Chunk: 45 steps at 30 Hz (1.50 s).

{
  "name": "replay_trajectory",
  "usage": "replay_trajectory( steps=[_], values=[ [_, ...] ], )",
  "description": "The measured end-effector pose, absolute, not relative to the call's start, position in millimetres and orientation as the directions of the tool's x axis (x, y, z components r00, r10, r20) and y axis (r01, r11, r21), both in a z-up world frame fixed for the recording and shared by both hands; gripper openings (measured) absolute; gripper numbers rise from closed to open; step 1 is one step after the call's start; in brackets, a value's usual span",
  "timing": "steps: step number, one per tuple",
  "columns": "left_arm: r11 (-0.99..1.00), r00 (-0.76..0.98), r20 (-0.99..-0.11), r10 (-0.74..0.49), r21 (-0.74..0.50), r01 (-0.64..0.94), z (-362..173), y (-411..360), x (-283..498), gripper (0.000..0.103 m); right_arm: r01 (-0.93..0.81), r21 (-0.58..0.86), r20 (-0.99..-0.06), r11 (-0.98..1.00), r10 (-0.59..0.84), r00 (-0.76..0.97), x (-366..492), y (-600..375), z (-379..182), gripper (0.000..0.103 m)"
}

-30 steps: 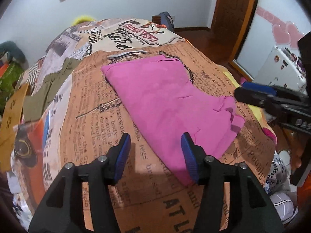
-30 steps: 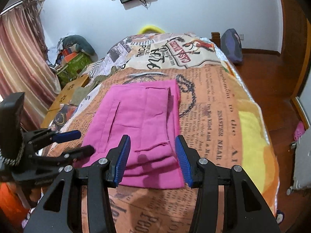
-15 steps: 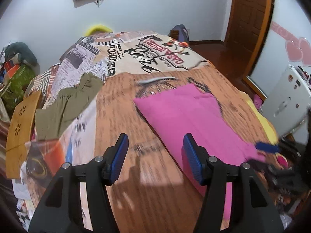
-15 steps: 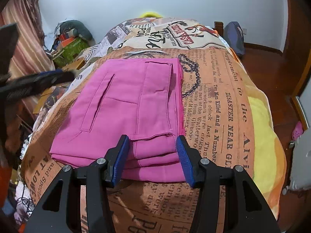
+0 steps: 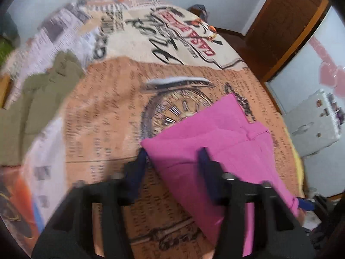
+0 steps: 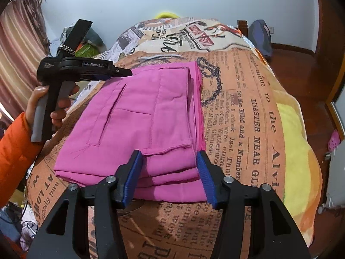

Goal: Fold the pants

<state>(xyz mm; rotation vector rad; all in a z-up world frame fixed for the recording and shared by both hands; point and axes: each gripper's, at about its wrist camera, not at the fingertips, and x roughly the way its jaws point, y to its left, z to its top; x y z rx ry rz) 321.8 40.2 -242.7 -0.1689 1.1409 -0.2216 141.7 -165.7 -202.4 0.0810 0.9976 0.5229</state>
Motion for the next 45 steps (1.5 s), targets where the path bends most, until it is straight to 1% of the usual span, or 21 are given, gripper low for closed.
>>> replay_trajectory(
  steps=[1, 2, 4, 8, 11, 14, 16, 19, 20, 22, 25, 29, 31, 32, 34, 38, 41, 45],
  values=[
    [0.964, 0.403, -0.876, -0.264, -0.255, 0.077, -244, 42, 322, 0.035, -0.38, 0.306, -0.779, 0.873, 0.459, 0.427, 143, -167, -204, 0.052],
    [0.962, 0.409, -0.872, -0.27, -0.262, 0.078, -244, 43, 322, 0.028, -0.376, 0.316, -0.778, 0.871, 0.465, 0.423, 144, -168, -205, 0.052],
    [0.965, 0.419, -0.87, -0.258, -0.249, 0.078, -243, 43, 321, 0.02, -0.37, 0.326, -0.778, 0.87, 0.469, 0.418, 146, -170, -206, 0.052],
    [0.975, 0.438, -0.871, -0.221, -0.213, 0.068, -236, 45, 310, 0.014, -0.351, 0.306, -0.789, 0.885, 0.442, 0.427, 150, -172, -205, 0.052],
    [0.987, 0.474, -0.866, -0.159, -0.146, 0.065, -224, 46, 291, 0.012, -0.332, 0.283, -0.793, 0.9, 0.414, 0.447, 152, -177, -200, 0.052],
    [0.994, 0.513, -0.852, -0.107, -0.092, 0.055, -211, 47, 267, 0.011, -0.314, 0.275, -0.791, 0.909, 0.4, 0.464, 152, -183, -195, 0.052],
    [0.996, 0.529, -0.844, -0.092, -0.083, 0.041, -204, 51, 248, 0.01, -0.307, 0.266, -0.789, 0.914, 0.39, 0.474, 150, -186, -191, 0.052],
    [0.996, 0.544, -0.835, -0.083, -0.094, 0.008, -197, 57, 217, 0.009, -0.307, 0.262, -0.785, 0.915, 0.387, 0.483, 147, -188, -185, 0.052],
    [0.995, 0.547, -0.833, -0.081, -0.098, -0.002, -197, 59, 210, 0.007, -0.308, 0.262, -0.783, 0.915, 0.388, 0.485, 146, -188, -183, 0.052],
    [0.991, 0.551, -0.83, -0.092, -0.131, -0.032, -195, 65, 189, 0.005, -0.315, 0.267, -0.777, 0.911, 0.397, 0.489, 141, -187, -179, 0.052],
    [0.982, 0.548, -0.829, -0.11, -0.175, -0.068, -194, 71, 169, 0.004, -0.326, 0.263, -0.771, 0.908, 0.401, 0.496, 138, -184, -173, 0.052],
    [0.98, 0.562, -0.823, -0.078, -0.165, -0.106, -191, 74, 140, 0.004, -0.351, 0.25, -0.761, 0.902, 0.408, 0.505, 133, -175, -164, 0.052],
    [0.983, 0.564, -0.824, -0.053, -0.144, -0.117, -192, 72, 130, 0.004, -0.364, 0.239, -0.759, 0.9, 0.407, 0.508, 131, -170, -162, 0.052],
    [0.984, 0.565, -0.825, -0.023, -0.117, -0.132, -193, 72, 123, 0.004, -0.371, 0.233, -0.759, 0.899, 0.407, 0.508, 131, -167, -161, 0.052],
    [0.986, 0.569, -0.822, 0.017, -0.08, -0.146, -196, 72, 115, 0.008, -0.381, 0.23, -0.759, 0.895, 0.41, 0.506, 130, -162, -161, 0.052],
    [0.985, 0.566, -0.814, 0.131, 0.041, -0.169, -199, 75, 108, 0.008, -0.408, 0.22, -0.758, 0.886, 0.418, 0.501, 131, -151, -159, 0.052],
    [0.987, 0.573, -0.811, 0.122, 0.038, -0.157, -192, 84, 108, 0.008, -0.431, 0.212, -0.754, 0.877, 0.428, 0.499, 134, -143, -156, 0.052],
    [0.995, 0.636, -0.768, 0.081, 0.027, -0.094, -163, 82, 114, 0.008, -0.468, 0.203, -0.741, 0.86, 0.447, 0.5, 145, -127, -153, 0.052]
  ],
)
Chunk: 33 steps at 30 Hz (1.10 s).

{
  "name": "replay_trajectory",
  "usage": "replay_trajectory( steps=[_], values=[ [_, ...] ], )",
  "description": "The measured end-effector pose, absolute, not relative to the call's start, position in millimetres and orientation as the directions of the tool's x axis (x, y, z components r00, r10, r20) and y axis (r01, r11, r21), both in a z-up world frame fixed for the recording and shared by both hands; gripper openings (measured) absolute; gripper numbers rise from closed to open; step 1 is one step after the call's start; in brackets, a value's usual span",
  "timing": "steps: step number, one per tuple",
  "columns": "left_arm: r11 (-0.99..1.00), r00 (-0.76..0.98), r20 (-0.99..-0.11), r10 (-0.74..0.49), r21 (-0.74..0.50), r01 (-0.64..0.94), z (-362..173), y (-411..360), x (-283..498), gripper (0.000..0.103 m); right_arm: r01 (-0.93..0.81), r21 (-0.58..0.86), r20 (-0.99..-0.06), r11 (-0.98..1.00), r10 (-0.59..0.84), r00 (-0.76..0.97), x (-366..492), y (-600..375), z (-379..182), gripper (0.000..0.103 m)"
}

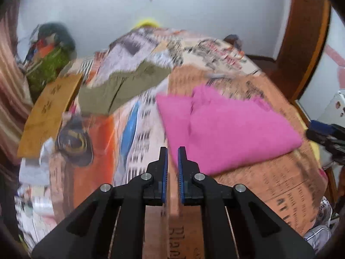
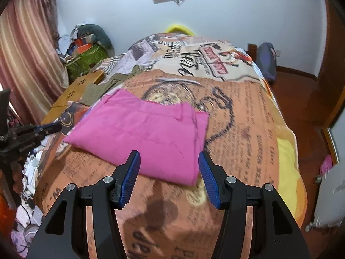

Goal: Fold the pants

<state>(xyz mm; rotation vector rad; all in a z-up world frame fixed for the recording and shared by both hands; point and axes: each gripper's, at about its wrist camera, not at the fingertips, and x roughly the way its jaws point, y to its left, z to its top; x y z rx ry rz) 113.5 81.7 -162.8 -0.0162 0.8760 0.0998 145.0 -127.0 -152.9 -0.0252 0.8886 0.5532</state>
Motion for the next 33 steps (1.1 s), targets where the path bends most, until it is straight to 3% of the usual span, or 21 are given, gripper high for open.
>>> replay_trajectory(
  steps=[6, 14, 21, 33],
  values=[
    [0.998, 0.659, -0.749, -0.062, -0.04, 0.048, -142, 56, 151, 0.016, -0.521, 0.223, -0.724, 0.824, 0.498, 0.477, 172, -101, -152, 0.052],
    [0.988, 0.575, -0.807, -0.133, -0.06, 0.145, -176, 30, 206, 0.017, -0.55, 0.255, -0.75, 0.796, 0.521, 0.407, 205, -81, -174, 0.052],
    [0.988, 0.536, -0.836, -0.116, -0.044, 0.145, -215, 30, 223, 0.018, -0.55, 0.274, -0.778, 0.789, 0.518, 0.356, 213, -78, -202, 0.052],
    [0.992, 0.563, -0.824, -0.066, 0.006, 0.125, -204, 46, 184, 0.023, -0.533, 0.261, -0.791, 0.805, 0.495, 0.359, 190, -103, -192, 0.052]
  ],
)
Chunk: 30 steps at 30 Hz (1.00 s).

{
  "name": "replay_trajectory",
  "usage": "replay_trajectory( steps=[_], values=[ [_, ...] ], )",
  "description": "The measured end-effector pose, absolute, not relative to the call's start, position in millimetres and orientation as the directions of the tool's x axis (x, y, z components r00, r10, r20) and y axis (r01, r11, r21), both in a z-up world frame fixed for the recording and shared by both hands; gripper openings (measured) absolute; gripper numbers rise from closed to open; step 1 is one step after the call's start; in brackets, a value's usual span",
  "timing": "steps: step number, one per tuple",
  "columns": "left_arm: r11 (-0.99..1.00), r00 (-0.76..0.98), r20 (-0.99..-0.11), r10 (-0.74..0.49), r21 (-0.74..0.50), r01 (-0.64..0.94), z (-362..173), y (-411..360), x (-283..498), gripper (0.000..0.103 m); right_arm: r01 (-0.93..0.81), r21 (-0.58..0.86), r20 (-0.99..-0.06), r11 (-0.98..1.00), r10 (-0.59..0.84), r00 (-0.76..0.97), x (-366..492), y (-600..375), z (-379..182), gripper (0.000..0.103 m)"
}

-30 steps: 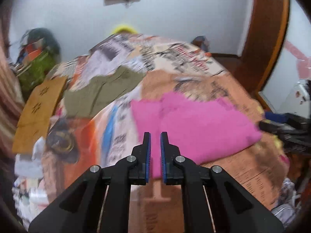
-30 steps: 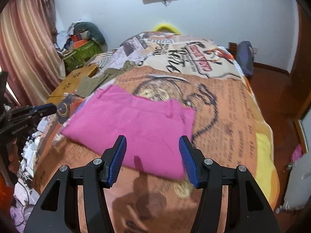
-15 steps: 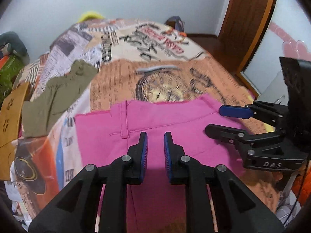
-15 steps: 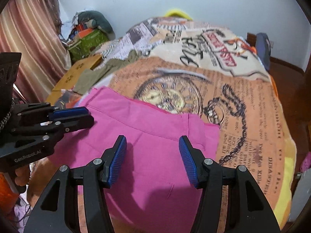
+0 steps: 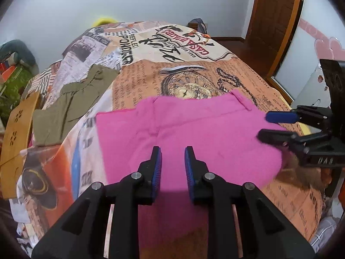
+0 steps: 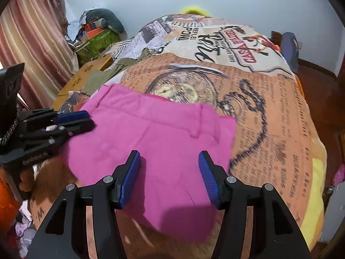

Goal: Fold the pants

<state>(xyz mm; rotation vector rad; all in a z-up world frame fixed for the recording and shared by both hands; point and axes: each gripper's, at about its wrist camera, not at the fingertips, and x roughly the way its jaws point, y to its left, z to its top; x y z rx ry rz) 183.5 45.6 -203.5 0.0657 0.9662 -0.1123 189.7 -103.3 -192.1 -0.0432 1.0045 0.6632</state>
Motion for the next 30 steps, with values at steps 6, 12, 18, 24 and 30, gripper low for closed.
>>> replay_trajectory(
  steps=[6, 12, 18, 24, 30],
  values=[
    [0.999, 0.557, -0.83, -0.014, 0.007, 0.035, -205, 75, 155, 0.036, -0.496, 0.234, -0.81, 0.836, 0.45, 0.376, 177, -129, -192, 0.052],
    [1.0, 0.519, -0.855, 0.023, 0.022, -0.007, -220, 95, 133, 0.037, -0.443, 0.208, -0.828, 0.872, 0.398, 0.395, 170, -154, -197, 0.052],
    [1.0, 0.519, -0.854, 0.027, 0.017, -0.023, -211, 104, 127, 0.037, -0.412, 0.187, -0.839, 0.892, 0.363, 0.406, 174, -166, -195, 0.052],
    [0.999, 0.568, -0.822, -0.035, -0.048, -0.008, -184, 101, 140, 0.069, -0.437, 0.182, -0.79, 0.881, 0.395, 0.468, 181, -158, -169, 0.055],
    [0.997, 0.567, -0.82, -0.076, -0.076, 0.024, -179, 89, 165, 0.078, -0.445, 0.207, -0.779, 0.871, 0.422, 0.464, 198, -141, -174, 0.063]
  ],
)
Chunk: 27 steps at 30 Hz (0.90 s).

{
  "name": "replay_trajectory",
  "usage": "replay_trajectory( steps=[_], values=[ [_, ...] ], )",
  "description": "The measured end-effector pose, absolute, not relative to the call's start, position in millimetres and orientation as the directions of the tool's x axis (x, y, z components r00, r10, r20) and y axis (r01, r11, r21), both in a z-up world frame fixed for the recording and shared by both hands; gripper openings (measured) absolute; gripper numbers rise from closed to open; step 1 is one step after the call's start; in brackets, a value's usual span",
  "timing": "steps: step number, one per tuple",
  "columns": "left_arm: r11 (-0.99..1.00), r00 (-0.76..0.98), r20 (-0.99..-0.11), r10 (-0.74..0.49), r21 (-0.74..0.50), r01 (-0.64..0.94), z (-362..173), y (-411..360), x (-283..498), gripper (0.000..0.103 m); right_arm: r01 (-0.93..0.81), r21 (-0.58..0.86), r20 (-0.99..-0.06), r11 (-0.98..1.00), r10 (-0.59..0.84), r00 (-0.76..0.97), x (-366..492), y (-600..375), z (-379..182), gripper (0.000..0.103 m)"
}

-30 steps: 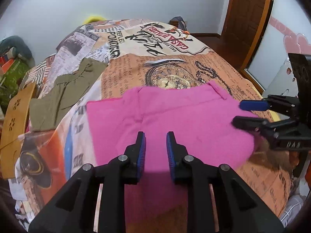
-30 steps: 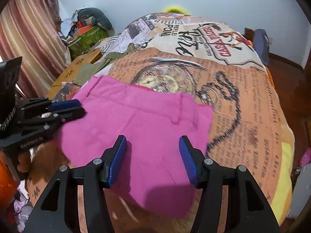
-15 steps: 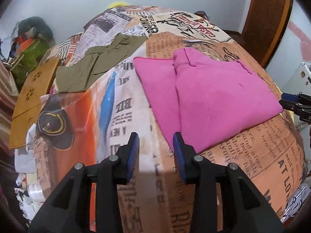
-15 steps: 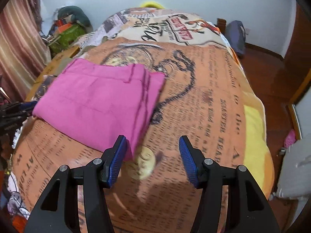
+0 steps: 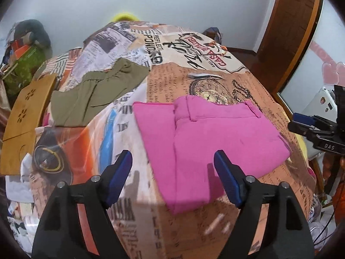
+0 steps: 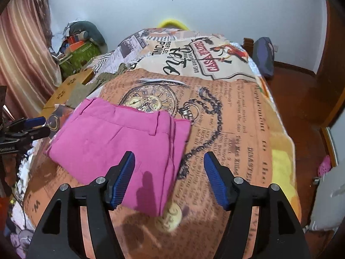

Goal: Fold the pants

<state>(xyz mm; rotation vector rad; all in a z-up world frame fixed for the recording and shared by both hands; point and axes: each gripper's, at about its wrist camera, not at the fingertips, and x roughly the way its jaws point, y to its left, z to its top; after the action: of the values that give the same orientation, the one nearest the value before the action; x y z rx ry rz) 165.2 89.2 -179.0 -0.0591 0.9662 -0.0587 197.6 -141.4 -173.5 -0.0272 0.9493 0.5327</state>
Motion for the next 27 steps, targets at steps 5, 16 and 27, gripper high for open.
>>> replay_trajectory(
  steps=[5, 16, 27],
  values=[
    [0.995, 0.522, -0.848, -0.092, -0.1, 0.012, -200, 90, 182, 0.078, -0.437, 0.26, -0.813, 0.861, 0.44, 0.382, 211, -132, -201, 0.063],
    [0.962, 0.475, -0.85, -0.228, -0.271, -0.023, -229, 109, 206, 0.087, -0.383, 0.462, -0.784, 0.8, 0.57, 0.246, 238, -140, -235, 0.063],
    [0.938, 0.472, -0.828, -0.302, -0.347, -0.009, -232, 103, 234, 0.066, -0.412, 0.457, -0.775, 0.788, 0.58, 0.25, 249, -134, -233, 0.04]
  ],
)
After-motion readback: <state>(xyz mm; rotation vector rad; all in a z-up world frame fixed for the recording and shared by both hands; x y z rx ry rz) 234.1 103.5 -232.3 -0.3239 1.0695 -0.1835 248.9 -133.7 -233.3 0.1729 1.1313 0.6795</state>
